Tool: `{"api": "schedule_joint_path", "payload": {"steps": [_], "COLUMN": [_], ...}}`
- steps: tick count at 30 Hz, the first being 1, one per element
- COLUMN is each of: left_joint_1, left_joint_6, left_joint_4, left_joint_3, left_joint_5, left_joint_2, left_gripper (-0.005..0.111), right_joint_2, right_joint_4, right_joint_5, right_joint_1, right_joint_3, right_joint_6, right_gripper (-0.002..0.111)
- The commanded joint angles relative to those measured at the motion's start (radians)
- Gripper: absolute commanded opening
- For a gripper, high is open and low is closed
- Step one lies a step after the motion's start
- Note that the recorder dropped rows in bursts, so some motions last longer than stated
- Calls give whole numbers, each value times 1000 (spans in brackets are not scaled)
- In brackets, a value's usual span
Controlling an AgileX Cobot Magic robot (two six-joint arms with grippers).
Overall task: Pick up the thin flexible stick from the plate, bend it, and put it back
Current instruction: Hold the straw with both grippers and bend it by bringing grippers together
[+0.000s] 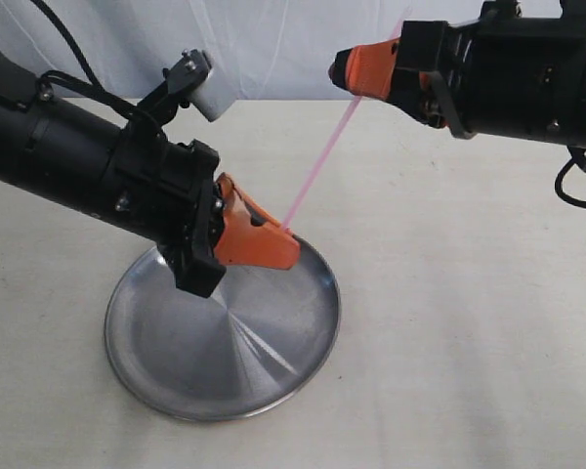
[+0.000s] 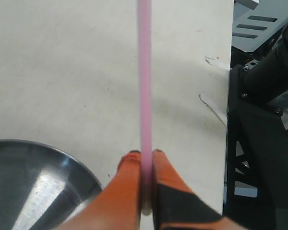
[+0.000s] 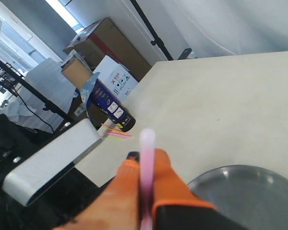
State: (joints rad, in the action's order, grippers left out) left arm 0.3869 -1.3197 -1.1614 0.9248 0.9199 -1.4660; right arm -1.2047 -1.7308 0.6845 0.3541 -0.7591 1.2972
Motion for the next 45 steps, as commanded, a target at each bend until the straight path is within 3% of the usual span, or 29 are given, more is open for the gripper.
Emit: {"api": "schedule_joint_path", "payload": {"steps": [1,15,30,45], "left_joint_1": [2,2,2,2], "left_joint_6": [-33,-156,-182,-260], "left_joint_4": [-80,-212,-224,-330], "left_joint_3": [-1,-1,-1,-1], "left_joint_5": [15,56,50,48], "left_joint_2": [1,1,1,1], "left_gripper": [0,0,0,0], "right_joint_2": [3,-2,-97,-97], "right_joint_4": [48,139,149,176], "right_joint_5": [-18,-64,-51,-45], "right_joint_1": [-4,-4,-2,0], "right_joint_3": [-3,-2,-2,-2], "right_joint_6": [15,8,10,33], "right_gripper": [-1,-1,-1,-1]}}
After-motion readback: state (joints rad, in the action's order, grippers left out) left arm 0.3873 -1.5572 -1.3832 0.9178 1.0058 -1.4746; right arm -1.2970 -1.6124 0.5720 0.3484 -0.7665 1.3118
